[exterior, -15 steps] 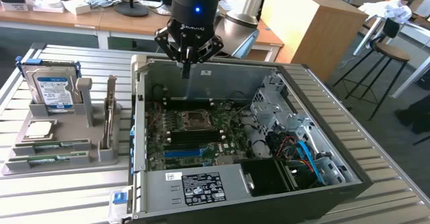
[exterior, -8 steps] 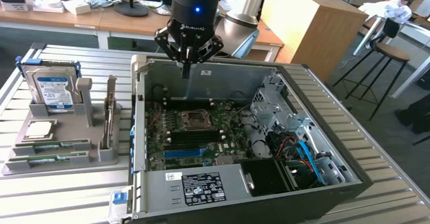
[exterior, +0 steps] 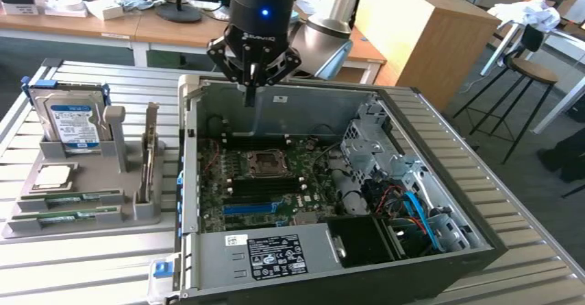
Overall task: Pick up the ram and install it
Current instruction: 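Reach for the ram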
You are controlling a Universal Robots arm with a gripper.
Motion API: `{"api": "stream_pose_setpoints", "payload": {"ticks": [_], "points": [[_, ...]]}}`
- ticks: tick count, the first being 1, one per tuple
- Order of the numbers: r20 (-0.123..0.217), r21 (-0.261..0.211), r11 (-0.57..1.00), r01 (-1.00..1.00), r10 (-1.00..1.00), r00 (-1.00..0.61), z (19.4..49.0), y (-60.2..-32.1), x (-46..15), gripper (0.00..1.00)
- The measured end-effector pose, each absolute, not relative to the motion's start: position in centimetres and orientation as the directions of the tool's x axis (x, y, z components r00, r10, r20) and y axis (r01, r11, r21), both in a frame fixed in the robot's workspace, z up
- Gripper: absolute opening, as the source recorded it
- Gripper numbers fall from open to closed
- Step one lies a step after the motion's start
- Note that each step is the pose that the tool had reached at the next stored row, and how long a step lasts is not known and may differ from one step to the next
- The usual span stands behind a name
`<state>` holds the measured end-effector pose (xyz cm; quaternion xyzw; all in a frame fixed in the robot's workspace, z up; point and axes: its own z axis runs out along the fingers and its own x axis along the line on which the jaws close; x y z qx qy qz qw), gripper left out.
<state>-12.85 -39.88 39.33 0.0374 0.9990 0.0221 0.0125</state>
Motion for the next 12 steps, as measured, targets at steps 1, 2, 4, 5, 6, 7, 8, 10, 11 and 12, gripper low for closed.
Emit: {"api": "stream_pose_setpoints", "payload": {"ticks": [1,2,4,5,6,7,8,10,11,12], "points": [[-0.023,0.045,0.996,0.074,0.075,-0.997,39.3,-39.9,-13.1,0.10],[-0.023,0.045,0.996,0.074,0.075,-0.997,39.3,-39.9,-13.4,0.10],[-0.023,0.045,0.996,0.074,0.075,-0.997,39.3,-39.9,-13.9,0.10],[-0.023,0.045,0.996,0.074,0.075,-0.997,39.3,-39.9,-14.3,0.10],[-0.023,0.045,0.996,0.074,0.075,-0.997,39.3,-39.9,-14.6,0.10],[-0.023,0.045,0.996,0.074,0.075,-0.997,39.3,-39.9,-15.0,0.10],[-0.023,0.045,0.996,0.074,0.075,-0.997,39.3,-39.9,-15.3,0.10],[-0.023,0.045,0.996,0.074,0.075,-0.997,39.3,-39.9,-16.1,0.10],[-0.023,0.045,0.996,0.074,0.075,-0.997,39.3,-39.9,-16.6,0.10],[-0.023,0.045,0.996,0.074,0.075,-0.997,39.3,-39.9,-17.0,0.10]]}}
